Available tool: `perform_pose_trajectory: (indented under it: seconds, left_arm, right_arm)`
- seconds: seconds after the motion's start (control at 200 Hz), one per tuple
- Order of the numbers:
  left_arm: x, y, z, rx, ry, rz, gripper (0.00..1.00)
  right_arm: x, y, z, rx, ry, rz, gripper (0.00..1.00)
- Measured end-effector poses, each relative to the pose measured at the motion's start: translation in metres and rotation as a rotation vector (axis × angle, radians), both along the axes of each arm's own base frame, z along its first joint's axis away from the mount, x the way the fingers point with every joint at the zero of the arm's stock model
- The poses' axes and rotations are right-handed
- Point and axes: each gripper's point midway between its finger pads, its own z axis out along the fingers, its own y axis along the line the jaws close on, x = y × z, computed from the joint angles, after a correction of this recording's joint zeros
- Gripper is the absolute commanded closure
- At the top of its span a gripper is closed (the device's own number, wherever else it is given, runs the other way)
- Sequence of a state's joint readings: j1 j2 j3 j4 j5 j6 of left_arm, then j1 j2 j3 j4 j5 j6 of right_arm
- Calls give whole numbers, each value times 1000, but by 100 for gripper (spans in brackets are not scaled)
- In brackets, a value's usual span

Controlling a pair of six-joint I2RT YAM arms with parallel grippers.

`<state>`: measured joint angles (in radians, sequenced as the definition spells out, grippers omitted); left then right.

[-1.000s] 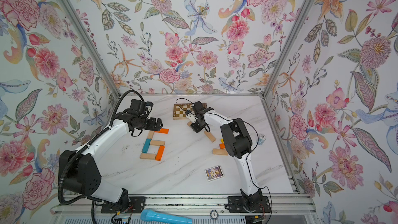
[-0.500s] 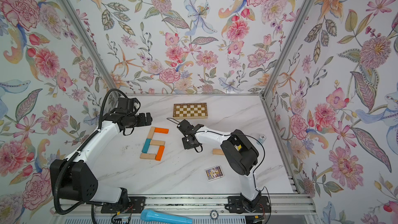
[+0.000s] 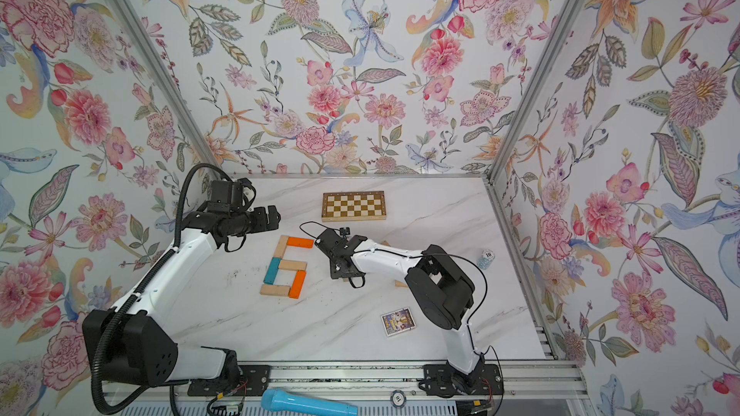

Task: Assemble the number 6 with building blocks
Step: Move the building block to the center of the board.

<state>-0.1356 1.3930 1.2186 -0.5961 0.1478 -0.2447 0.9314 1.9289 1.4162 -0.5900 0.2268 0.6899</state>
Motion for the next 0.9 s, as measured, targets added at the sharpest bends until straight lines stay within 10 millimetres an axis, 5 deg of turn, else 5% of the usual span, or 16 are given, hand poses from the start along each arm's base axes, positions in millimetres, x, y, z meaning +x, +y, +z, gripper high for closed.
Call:
perform_pose_trajectory:
  seconds: [0.17,0.28,0.355,0.54,0.696,0.901]
  left_arm:
    - [0,-4,-4,-5,1,-18,1]
    - [-2,-16,-11,-8,20,-61,1]
    - [-3,-29,-20,-13,46,-102,1]
    - [-8,-56,-39,-15,100,-189,3]
    - [-12,-74,-54,-5,137,-249,9]
    - [-12,-79,-77,2,198,-271,10]
  right_arm:
    - [25,-29,98,79,-183,64,40]
    - [45,-71,128,78,-258,76,42]
    - [56,-98,117,24,-245,89,43]
    - [63,-138,50,-120,-96,202,45]
    - [68,-150,17,-166,-17,300,45]
    - [73,-142,-16,-195,47,451,44]
